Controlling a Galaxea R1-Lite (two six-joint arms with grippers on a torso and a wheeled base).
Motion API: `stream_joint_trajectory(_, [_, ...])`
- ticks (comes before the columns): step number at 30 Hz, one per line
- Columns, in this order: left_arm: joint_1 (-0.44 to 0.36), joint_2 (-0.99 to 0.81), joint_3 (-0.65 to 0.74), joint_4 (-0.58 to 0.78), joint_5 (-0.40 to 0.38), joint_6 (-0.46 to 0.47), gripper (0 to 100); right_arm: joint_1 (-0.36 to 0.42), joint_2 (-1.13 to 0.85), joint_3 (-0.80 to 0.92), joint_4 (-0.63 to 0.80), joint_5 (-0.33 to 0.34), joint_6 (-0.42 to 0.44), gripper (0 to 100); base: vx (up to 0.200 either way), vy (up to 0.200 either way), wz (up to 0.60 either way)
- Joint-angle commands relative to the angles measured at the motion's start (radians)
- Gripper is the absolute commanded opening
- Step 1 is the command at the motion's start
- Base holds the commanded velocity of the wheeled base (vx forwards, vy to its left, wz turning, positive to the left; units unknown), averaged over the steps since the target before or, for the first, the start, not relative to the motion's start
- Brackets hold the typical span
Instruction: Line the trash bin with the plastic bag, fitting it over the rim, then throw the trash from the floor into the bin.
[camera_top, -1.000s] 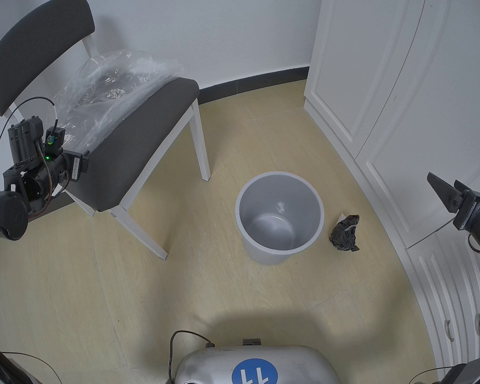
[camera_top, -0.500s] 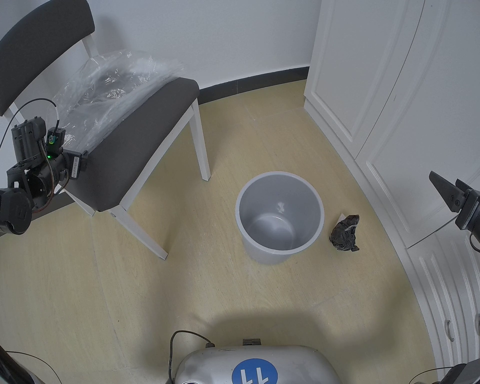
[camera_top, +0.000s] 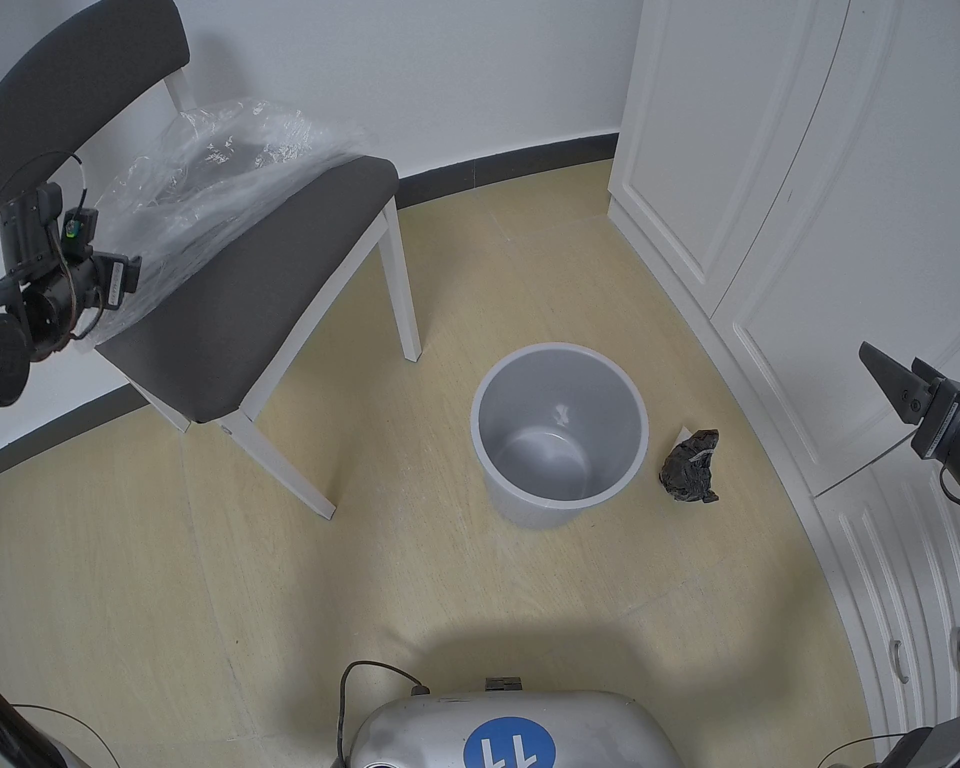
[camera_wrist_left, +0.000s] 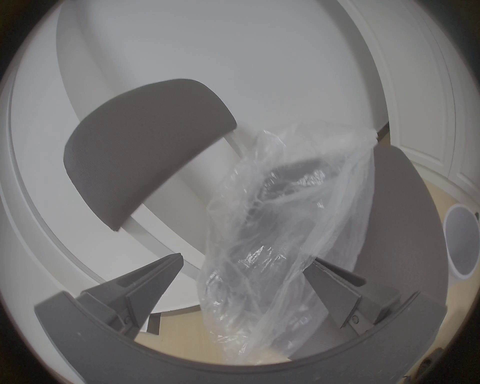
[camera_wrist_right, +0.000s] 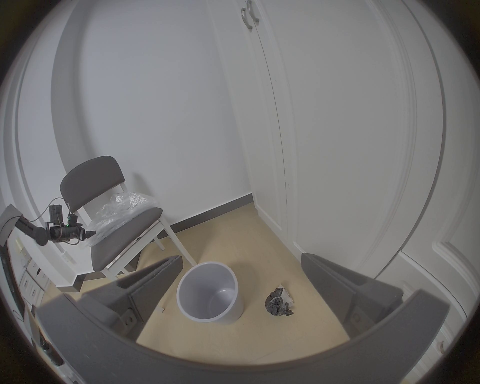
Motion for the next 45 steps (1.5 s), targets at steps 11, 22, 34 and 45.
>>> stream_joint_trajectory(11, [0.022, -0.029, 0.051, 0.019, -0.027, -0.075, 100, -0.004, -0.011, 0.003, -0.001, 0.019, 0.000, 100, 0.000, 0.000, 0.00])
stream_joint_trajectory(22, [0.022, -0.029, 0.134, -0.001, -0.061, -0.083, 100, -0.004, -0.013, 0.003, 0.004, 0.020, 0.000, 100, 0.000, 0.000, 0.00])
stream_joint_trajectory(34, [0.031, -0.009, 0.126, -0.003, -0.075, -0.080, 100, -0.004, -0.016, 0.003, 0.002, 0.020, 0.000, 100, 0.000, 0.000, 0.00])
stream_joint_trajectory(45, [0.034, 0.029, 0.088, -0.004, -0.068, -0.082, 100, -0.004, -0.028, 0.002, 0.002, 0.025, 0.000, 100, 0.000, 0.000, 0.00])
